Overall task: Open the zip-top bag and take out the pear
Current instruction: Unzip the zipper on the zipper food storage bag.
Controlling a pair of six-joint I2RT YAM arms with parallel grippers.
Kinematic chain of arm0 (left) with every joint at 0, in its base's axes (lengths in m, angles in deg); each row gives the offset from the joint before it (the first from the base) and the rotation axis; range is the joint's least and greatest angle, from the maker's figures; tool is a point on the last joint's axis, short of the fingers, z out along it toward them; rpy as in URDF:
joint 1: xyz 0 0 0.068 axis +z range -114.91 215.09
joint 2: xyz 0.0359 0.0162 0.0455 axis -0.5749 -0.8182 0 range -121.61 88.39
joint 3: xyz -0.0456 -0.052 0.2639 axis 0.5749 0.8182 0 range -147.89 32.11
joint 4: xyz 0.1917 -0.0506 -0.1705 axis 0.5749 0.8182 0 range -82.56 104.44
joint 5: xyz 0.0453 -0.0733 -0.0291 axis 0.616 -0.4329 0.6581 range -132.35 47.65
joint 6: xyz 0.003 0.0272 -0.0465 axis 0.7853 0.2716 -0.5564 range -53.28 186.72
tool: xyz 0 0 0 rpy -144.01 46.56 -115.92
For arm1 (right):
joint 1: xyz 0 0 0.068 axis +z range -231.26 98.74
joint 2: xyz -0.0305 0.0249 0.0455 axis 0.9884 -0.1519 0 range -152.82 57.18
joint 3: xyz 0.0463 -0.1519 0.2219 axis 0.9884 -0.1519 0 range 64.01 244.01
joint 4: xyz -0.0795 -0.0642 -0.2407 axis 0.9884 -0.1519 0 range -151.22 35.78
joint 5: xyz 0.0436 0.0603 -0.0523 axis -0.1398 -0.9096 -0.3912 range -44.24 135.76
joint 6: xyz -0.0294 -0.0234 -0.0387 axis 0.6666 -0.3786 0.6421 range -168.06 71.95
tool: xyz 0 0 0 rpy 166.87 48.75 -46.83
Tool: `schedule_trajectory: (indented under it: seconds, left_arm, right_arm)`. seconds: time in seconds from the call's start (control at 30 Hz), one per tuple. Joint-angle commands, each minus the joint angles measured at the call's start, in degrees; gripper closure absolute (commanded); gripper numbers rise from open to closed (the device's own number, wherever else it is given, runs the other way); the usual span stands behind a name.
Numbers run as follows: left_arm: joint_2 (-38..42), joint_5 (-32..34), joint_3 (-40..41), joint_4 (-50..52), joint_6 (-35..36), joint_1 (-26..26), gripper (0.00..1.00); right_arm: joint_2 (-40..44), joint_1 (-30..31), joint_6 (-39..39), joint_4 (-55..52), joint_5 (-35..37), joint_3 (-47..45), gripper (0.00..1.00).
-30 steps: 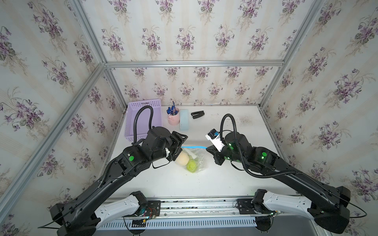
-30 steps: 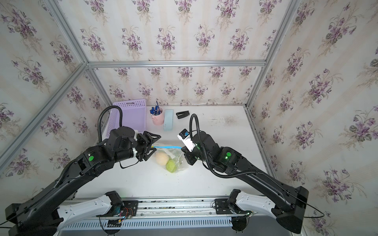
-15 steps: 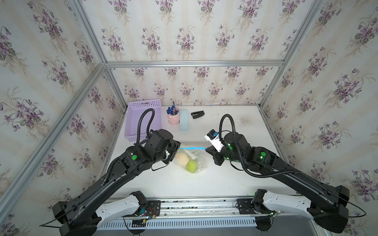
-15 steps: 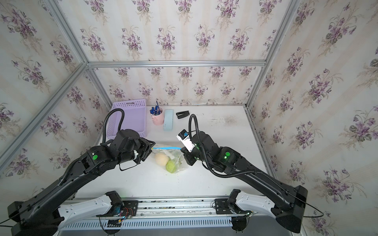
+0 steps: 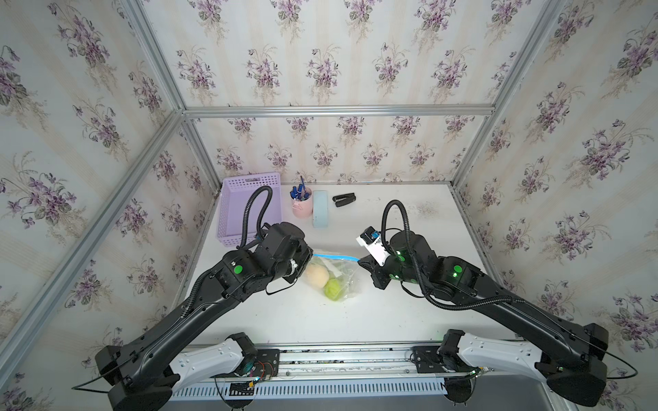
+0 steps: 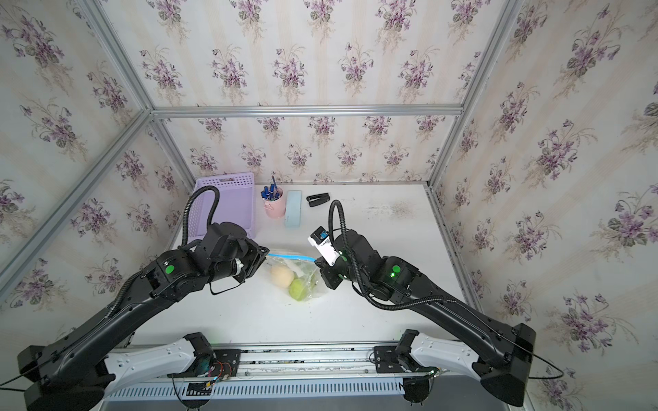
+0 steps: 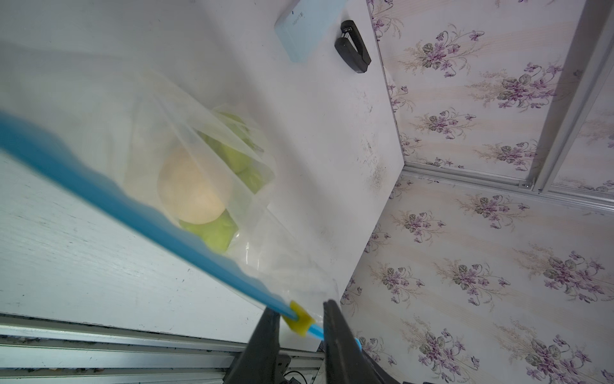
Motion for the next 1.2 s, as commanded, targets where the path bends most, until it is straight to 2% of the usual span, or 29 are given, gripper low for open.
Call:
schedule_trajectory:
  seconds: [0.0, 0.37, 0.43, 0.57, 0.63, 0.8, 1.0, 1.17]
  left_arm:
    - [0.24, 1.62, -0.16, 1.24, 0.75, 0.11, 0.79]
    - [0.35, 0.94, 0.72, -0.18, 1.36, 0.07, 0.88]
    - [0.33, 0.73, 0.73, -0.51, 1.28, 0.08, 0.81]
    - [-0.15, 1.18, 0.15, -0.31, 1.20, 0.03, 0.59]
    - [-0.53, 1.27, -0.17, -0.32, 1.35, 0.07, 0.56]
    - [-1.06, 1.61, -0.63, 0.26, 1.37, 0.04, 0.56]
    - [-1.82, 0.54, -0.09, -0.51, 1.36, 0.03, 0.65]
    - [-1.60, 0.99, 0.38, -0.04, 1.27, 0.07, 0.78]
  right_arm:
    - [0.28, -0.02, 0.35, 1.27, -0.79, -0.01, 1.00]
    - [0.65, -0.04, 0.62, 0.73, -1.05, 0.09, 1.00]
    - [0.58, -0.01, 0.53, 0.79, -1.06, 0.18, 1.00]
    - [0.56, -0.01, 0.37, 0.91, -1.51, 0.20, 1.00]
    - [0.56, -0.01, 0.44, 1.00, -1.67, 0.09, 1.00]
    - [0.57, -0.02, 0.77, 1.00, -2.23, -0.03, 1.00]
    - [0.90, -0.02, 0.88, 1.47, -2.76, -0.71, 1.00]
    - [2.27, -0.02, 0.70, 2.25, -3.01, -1.82, 1.00]
